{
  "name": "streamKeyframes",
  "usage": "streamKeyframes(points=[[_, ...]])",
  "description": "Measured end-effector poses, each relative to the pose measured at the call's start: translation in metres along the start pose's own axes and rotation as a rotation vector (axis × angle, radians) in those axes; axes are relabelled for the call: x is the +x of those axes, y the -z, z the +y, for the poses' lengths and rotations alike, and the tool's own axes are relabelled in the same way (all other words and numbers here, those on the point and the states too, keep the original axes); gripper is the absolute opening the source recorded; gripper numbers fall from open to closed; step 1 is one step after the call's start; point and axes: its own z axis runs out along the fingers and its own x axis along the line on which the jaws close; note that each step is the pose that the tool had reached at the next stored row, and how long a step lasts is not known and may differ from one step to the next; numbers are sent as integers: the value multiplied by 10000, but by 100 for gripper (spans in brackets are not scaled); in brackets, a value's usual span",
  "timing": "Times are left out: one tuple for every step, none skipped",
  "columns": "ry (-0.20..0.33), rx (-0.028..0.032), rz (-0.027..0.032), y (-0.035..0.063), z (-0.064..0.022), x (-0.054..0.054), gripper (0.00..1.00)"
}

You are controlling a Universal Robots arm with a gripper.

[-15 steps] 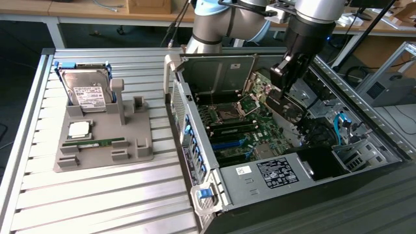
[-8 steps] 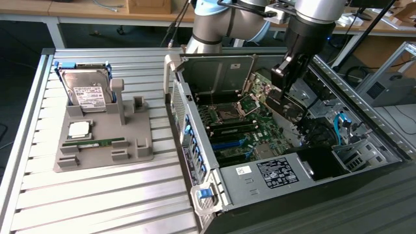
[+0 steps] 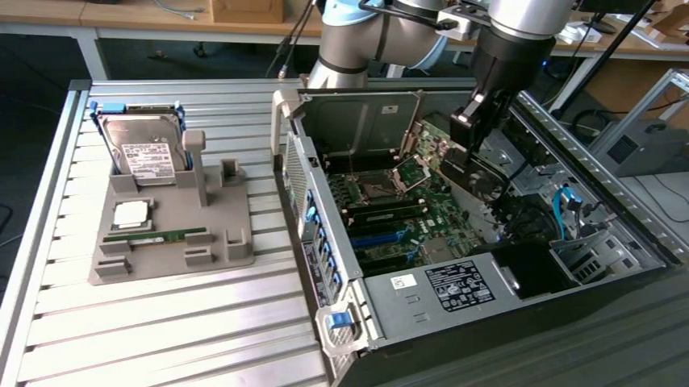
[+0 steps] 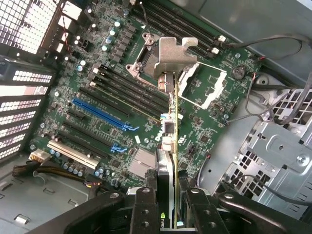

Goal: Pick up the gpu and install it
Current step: 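Insert the gpu into the slot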

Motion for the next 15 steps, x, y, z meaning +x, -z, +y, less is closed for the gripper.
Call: streamKeyframes(points=[[47, -1, -4, 0, 0, 0, 27], [82, -3, -7, -1, 0, 0, 27], [115, -5, -10, -1, 0, 0, 27], [153, -6, -14, -2, 0, 0, 27], [190, -7, -17, -2, 0, 0, 27], [227, -8, -20, -2, 0, 0, 27], [263, -10, -22, -2, 0, 0, 27], [295, -11, -25, -3, 0, 0, 27], [336, -13, -29, -3, 0, 0, 27], [375, -14, -33, -4, 0, 1, 27], [409, -16, -36, -4, 0, 1, 27], [449, -17, -39, -4, 0, 0, 27], [507, -18, -43, -5, 0, 0, 27], [549, -21, -47, -5, 0, 0, 27], [589, -22, -50, -6, 0, 0, 27]])
